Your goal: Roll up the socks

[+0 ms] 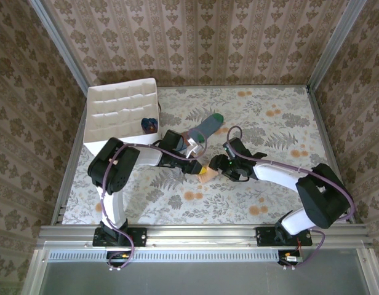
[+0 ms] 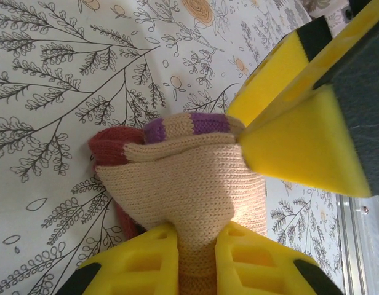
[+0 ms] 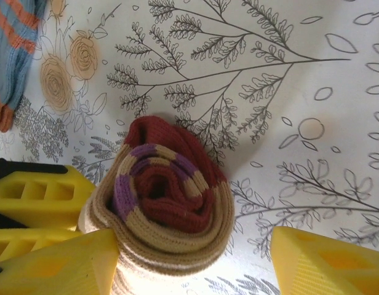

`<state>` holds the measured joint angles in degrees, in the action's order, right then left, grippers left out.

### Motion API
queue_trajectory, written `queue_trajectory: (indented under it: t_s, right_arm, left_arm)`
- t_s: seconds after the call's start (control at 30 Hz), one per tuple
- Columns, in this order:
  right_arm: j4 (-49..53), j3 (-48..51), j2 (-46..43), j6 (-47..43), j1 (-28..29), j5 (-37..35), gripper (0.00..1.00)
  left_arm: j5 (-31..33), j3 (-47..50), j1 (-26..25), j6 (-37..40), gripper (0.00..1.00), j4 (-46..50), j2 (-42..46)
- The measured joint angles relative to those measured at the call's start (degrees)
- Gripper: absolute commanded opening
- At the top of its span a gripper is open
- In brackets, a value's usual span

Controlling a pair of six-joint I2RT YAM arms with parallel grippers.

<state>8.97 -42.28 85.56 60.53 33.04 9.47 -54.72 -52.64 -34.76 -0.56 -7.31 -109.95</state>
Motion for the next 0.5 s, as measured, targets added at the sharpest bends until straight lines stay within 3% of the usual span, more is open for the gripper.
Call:
queue_trajectory:
  t_s: [0.5]
  right_arm:
    - [-6.60, -1.46, 7.26, 6.08, -0.17, 3.17, 0.67]
  left_arm:
    - [-1.70, -0.72, 1.11, -1.25, 0.06, -0.02, -1.64]
